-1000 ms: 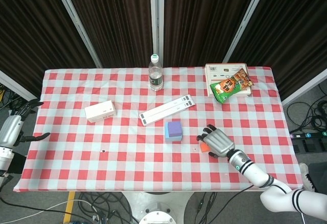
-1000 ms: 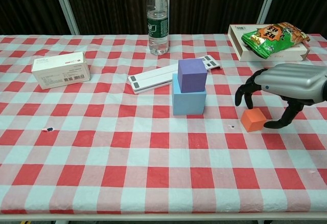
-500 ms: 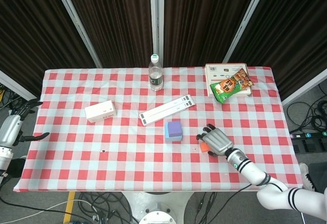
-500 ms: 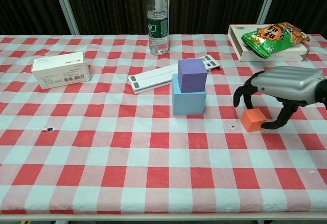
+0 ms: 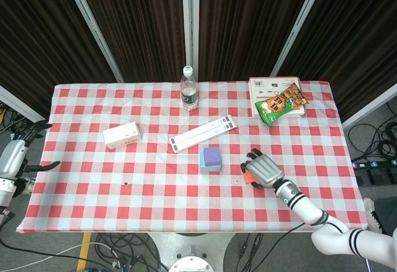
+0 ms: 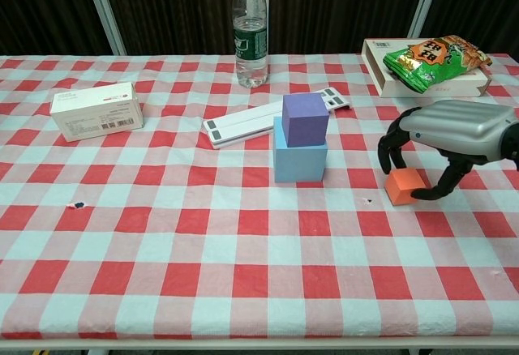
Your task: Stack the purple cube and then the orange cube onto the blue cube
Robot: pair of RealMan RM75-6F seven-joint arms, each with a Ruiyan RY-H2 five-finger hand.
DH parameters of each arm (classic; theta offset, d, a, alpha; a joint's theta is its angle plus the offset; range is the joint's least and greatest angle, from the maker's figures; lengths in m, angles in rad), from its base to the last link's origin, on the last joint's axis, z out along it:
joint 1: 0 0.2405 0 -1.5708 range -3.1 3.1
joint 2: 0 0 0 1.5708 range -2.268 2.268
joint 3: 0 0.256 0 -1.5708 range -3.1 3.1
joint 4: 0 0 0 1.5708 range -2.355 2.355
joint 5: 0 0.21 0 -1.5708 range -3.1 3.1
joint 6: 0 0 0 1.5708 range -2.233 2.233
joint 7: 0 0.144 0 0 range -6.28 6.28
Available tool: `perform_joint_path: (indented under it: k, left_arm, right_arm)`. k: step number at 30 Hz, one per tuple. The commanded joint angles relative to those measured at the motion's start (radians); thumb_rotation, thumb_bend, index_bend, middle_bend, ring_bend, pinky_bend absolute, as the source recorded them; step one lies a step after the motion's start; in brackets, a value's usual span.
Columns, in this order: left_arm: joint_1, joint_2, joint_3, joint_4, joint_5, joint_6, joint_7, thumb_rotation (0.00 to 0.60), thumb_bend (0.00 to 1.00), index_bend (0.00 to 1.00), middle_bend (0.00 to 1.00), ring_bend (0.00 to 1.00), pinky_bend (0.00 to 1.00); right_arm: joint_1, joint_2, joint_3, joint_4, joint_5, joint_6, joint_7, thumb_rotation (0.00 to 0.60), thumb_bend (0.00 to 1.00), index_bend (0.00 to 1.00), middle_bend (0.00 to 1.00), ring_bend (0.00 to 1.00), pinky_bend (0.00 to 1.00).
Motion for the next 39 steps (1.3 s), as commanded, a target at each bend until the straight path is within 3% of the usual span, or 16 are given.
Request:
perform_joint_path:
  k: [1,6,10,13,18,23,31,39]
  left_arm:
    - [0.0,0.001,0.001,-0.002,0.001,0.0,0.001,0.6,0.08,0.24,0.22,0.16,0.29]
    - [-0.003,0.005,0.001,-0.009,0.003,-0.001,0.004,0.6,0.08,0.24,0.22,0.16,0.29]
    - [-0.005,0.006,0.001,-0.016,0.006,0.0,0.007,0.6,0.08,0.24,0.22,0.16,0.29]
    - [-0.007,0.007,0.001,-0.021,0.008,0.002,0.006,0.6,0.08,0.24,0.22,0.16,0.29]
    - [-0.011,0.012,-0.002,-0.032,0.014,0.014,0.005,0.6,0.08,0.24,0.22,0.16,0.29]
    - [-0.012,0.016,0.001,-0.042,0.019,0.015,-0.003,0.6,0.08,0.24,0.22,0.16,0.29]
    - [-0.017,0.016,0.003,-0.033,0.024,0.015,-0.026,0.6,0.08,0.24,0.22,0.16,0.29]
    - [-0.011,0.01,0.008,-0.005,0.017,0.009,-0.056,0.6,0.08,0.24,0.22,0.16,0.29]
  right_arm:
    - [-0.004,0.017,0.005,-0.017,-0.006,0.015,0.003,0.6,0.18,0.43,0.49,0.18,0.12]
    - [-0.003,0.098,0.034,-0.101,-0.016,0.055,-0.01,0.6,0.18,0.43,0.49,0.18,0.12]
    - [0.012,0.194,0.087,-0.222,0.009,0.08,-0.06,0.6,0.18,0.43,0.49,0.19,0.12]
    - [0.037,0.267,0.14,-0.339,0.065,0.076,-0.122,0.6,0.18,0.43,0.49,0.2,0.12]
    - [0.111,0.323,0.241,-0.5,0.268,0.063,-0.278,0.6,0.18,0.43,0.49,0.2,0.12]
    - [0.216,0.254,0.293,-0.597,0.553,0.166,-0.522,0.6,0.2,0.45,0.5,0.21,0.12]
    - [0.359,0.094,0.305,-0.646,0.912,0.342,-0.748,0.6,0.21,0.45,0.5,0.21,0.12]
    - [0.428,-0.012,0.302,-0.614,1.009,0.426,-0.797,0.6,0.21,0.45,0.5,0.21,0.12]
